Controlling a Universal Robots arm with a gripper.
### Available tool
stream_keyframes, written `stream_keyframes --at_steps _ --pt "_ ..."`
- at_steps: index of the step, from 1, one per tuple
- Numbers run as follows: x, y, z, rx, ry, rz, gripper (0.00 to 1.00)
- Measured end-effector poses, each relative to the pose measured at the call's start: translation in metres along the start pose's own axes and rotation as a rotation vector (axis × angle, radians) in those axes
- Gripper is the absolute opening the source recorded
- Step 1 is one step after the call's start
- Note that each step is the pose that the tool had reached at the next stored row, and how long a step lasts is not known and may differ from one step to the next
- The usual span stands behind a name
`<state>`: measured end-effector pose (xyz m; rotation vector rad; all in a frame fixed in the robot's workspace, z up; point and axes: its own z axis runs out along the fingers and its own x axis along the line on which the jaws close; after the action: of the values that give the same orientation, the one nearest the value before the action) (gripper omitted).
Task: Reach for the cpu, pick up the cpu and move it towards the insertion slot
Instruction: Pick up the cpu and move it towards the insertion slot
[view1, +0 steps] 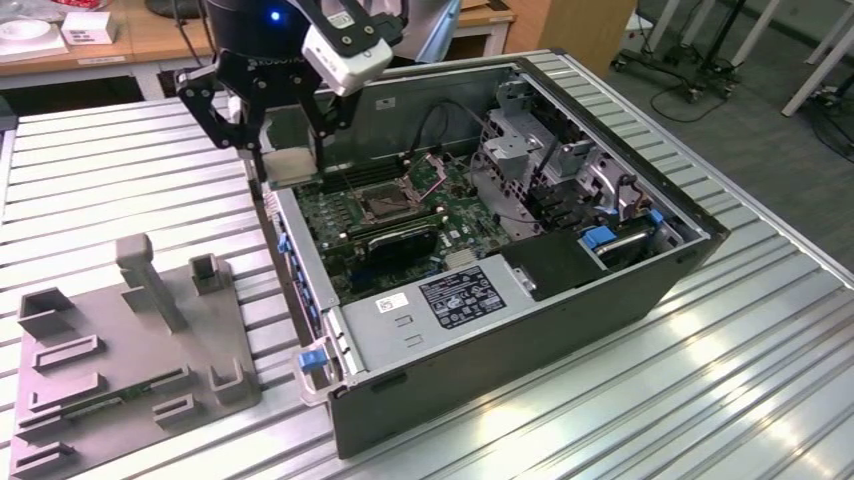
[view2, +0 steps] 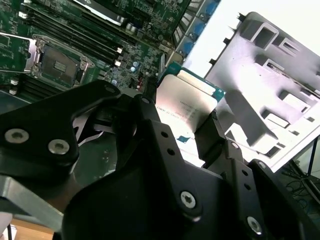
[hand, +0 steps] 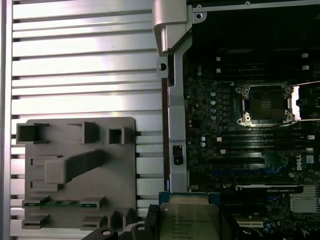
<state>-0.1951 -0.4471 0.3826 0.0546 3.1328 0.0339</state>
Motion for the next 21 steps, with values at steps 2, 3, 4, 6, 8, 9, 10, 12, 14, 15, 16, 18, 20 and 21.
stream_keyframes --at_steps 2,3,4,6,8,9,10,12,14,15,16,18,20,21 --pt "-0.0020 0.0001 0.0000 0.0000 0.0000 0.000 0.55" --pt "-0.0030 0.0001 0.0001 -0.0001 0.0000 0.000 0.55" --pt "-0.0039 0.0001 0.0000 0.0000 0.0000 0.000 0.55" --pt "-0.0058 0.0002 0.0000 0.0001 0.0000 0.000 0.55" --pt "-0.0076 0.0003 0.0001 0.0000 0.0000 0.001 0.55" --pt "-0.0085 0.0003 0.0001 0.0000 0.0000 0.001 0.55" --pt "-0.0093 0.0003 0.0001 0.0000 0.0000 0.001 0.55" --pt "-0.0109 0.0004 0.0001 0.0000 0.0000 0.001 0.55" --pt "-0.0129 0.0004 0.0001 0.0000 0.0000 0.001 0.55" --pt "-0.0143 0.0005 0.0002 0.0000 0.0000 0.001 0.55" --pt "-0.0158 0.0005 0.0002 0.0000 0.0000 0.001 0.55" --pt "-0.0190 0.0006 0.0003 0.0000 0.0000 0.001 0.55" --pt "-0.0228 0.0008 0.0004 0.0000 -0.0001 0.002 0.55" --pt "-0.0244 0.0008 0.0004 0.0000 0.0000 0.002 0.55"
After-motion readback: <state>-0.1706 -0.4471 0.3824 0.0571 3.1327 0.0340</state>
